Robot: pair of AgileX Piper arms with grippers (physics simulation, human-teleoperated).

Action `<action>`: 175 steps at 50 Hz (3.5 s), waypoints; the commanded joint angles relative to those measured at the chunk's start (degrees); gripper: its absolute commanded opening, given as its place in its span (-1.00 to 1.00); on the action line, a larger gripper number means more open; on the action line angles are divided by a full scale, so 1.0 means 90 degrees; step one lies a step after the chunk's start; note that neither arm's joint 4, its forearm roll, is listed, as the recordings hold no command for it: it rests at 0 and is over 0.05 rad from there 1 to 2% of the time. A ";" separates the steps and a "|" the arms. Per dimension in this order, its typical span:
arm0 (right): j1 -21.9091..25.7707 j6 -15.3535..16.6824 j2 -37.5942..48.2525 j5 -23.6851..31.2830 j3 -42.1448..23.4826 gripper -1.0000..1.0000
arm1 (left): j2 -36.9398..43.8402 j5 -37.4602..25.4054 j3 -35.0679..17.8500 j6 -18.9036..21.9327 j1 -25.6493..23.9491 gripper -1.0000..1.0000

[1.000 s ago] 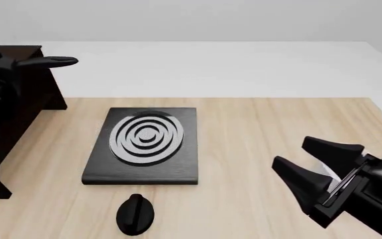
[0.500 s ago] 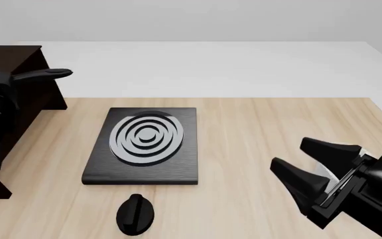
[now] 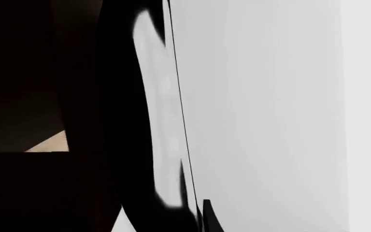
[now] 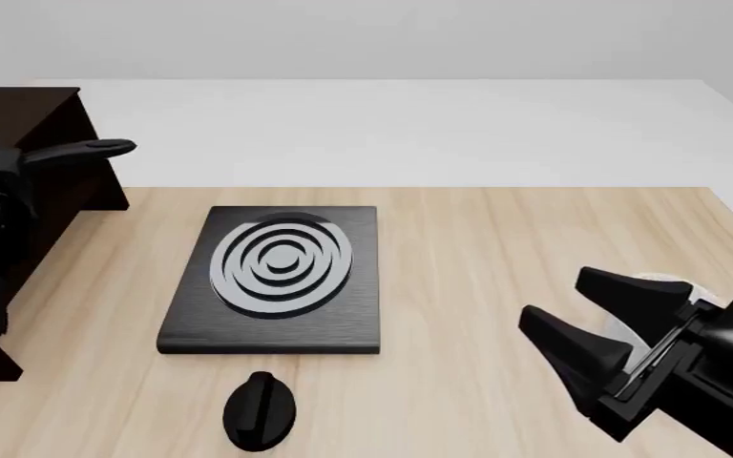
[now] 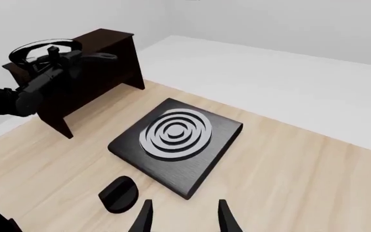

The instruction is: Put the frying pan on the cabinet shelf.

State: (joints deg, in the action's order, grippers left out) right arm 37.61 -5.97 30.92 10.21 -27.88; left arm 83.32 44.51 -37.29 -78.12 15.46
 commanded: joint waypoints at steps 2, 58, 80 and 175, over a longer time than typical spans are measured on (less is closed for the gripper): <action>-0.0025 -0.0048 -0.0024 0.0021 0.0002 1.00 | 0.0143 0.0180 0.0054 0.0029 0.0085 -1.00; -0.0055 -0.0083 -0.0218 0.0040 0.0251 1.00 | -0.2000 -0.0256 0.1655 0.0524 -0.0668 1.00; -0.0370 0.0054 -0.0520 0.0195 0.0272 1.00 | -0.4490 -0.3075 0.1754 0.2285 -0.1491 1.00; -0.2631 0.0023 -0.1469 0.0496 0.0593 1.00 | -0.9154 -0.9725 0.0303 0.8171 -0.1969 1.00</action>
State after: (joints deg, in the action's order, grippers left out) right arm 14.36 -5.95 18.64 14.84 -23.74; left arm 4.16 -36.60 -32.47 -6.80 -2.57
